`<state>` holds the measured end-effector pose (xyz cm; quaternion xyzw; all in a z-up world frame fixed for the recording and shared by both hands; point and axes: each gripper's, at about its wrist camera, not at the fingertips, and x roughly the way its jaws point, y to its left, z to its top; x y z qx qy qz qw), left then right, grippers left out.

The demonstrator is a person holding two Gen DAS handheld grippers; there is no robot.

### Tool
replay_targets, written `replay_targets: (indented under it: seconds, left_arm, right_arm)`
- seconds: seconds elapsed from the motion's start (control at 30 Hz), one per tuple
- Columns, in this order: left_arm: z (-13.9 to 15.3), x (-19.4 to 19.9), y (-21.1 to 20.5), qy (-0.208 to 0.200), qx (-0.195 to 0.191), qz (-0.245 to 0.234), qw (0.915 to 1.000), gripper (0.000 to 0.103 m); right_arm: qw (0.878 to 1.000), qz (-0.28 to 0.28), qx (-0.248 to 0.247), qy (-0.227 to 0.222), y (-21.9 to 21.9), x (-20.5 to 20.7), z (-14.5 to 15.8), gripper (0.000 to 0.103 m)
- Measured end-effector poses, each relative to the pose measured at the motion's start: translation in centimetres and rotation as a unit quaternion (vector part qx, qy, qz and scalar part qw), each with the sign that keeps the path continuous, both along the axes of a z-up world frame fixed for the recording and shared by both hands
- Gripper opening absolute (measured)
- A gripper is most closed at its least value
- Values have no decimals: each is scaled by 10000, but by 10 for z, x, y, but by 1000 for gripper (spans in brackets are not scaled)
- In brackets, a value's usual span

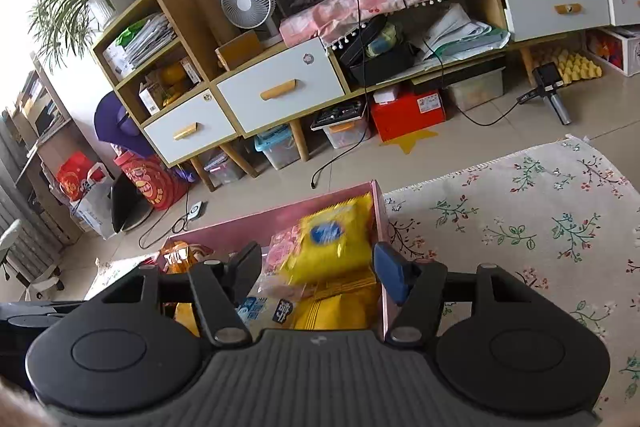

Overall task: Organize snacks
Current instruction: 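Open the left tool over the box while the right tool releases the yellow pack inside, then move both open tools back from the box to the last snacks on the cloth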

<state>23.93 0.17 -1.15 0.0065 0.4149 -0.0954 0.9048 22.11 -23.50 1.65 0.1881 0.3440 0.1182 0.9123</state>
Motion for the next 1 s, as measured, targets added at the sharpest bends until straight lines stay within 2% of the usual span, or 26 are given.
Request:
replay_targets:
  seconds: [0.33, 0.57, 0.73, 0.83, 1.0]
  left_arm:
    - [19, -44, 6, -263, -185, -31, 9995, 86]
    - [21, -85, 17, -223, -255, 79, 9994, 90]
    - [15, -113, 33, -201, -315, 258, 9990, 96]
    - [10, -128, 47, -192, -187, 352, 9990, 98]
    - [-6, -148, 75, -481, 195, 491, 9974, 102]
  right_arm:
    - [9986, 254, -434, -164, 14, -23, 23, 78]
    - [9946, 508, -885, -204, 31, -47, 37, 90]
    - [9928, 556, -1027, -249, 39, -65, 45, 98]
    - [9908, 639, -1161, -278, 49, -77, 44, 101]
    - [9873, 882, -1280, -335, 65, -94, 31, 103]
